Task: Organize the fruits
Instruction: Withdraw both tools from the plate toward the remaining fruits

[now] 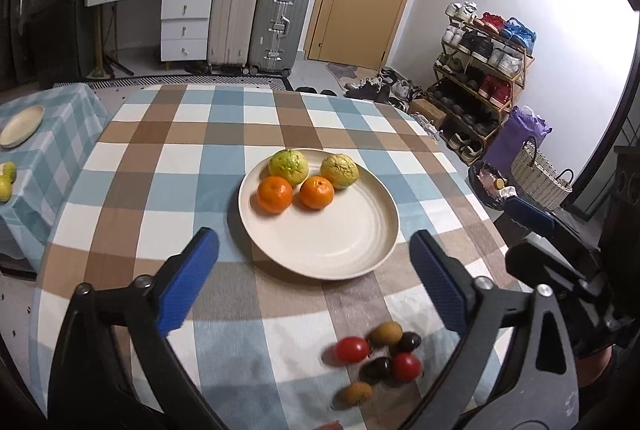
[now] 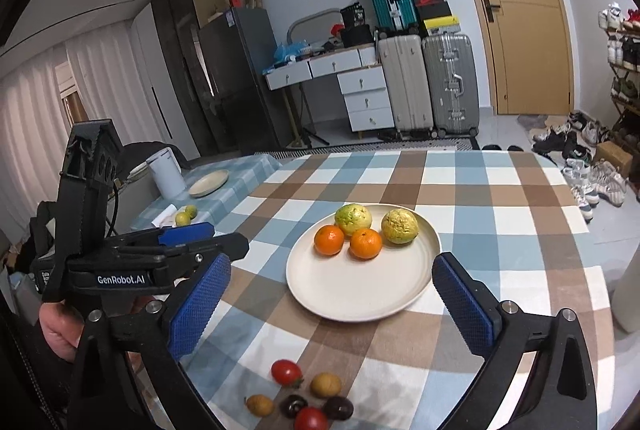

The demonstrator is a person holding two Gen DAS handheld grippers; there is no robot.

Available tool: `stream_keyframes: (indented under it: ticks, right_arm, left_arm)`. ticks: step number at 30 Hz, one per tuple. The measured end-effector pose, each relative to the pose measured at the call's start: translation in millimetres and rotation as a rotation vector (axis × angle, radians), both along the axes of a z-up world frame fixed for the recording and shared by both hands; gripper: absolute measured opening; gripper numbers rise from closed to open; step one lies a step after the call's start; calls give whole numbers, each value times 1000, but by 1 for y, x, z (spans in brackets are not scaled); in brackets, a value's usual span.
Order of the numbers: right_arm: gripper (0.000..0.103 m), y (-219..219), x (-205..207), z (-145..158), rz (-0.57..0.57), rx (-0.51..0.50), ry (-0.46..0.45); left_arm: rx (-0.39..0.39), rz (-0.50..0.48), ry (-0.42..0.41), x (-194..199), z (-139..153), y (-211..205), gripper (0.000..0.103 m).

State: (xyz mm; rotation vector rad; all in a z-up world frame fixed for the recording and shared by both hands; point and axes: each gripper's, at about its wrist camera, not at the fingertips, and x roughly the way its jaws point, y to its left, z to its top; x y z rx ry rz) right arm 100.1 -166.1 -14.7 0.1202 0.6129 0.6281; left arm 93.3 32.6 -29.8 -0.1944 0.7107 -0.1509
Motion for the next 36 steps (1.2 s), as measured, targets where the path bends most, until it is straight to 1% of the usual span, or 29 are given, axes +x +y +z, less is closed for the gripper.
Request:
stream_keyframes:
  ticks: [5,12,19,22,26,36]
  right_arm:
    - [103,-6,-24,0,-8,24,-11]
    - [103,-14,-55,-6,-24,31,-29]
    - [103,-20,-81,-19,-44,6,-24]
    - [103,-22,-85,-25,-57,-1,-11]
    - [103,-22,-88,-34,-61,-7,5]
    - [103,-19,-94,-56,-62,-60,24]
  left_arm:
    - [29,12,-20,-30,1,-9,102]
    - [50,7,-29,-66,-7,-18,102]
    - [57,-6,8,-83,-27,-25,102]
    - [67,-16,20,-84,-37,-27,102]
    - [92,-31,58,-86,-55,-33,102]
    - [72,-69,161,-76,-97,-39,102]
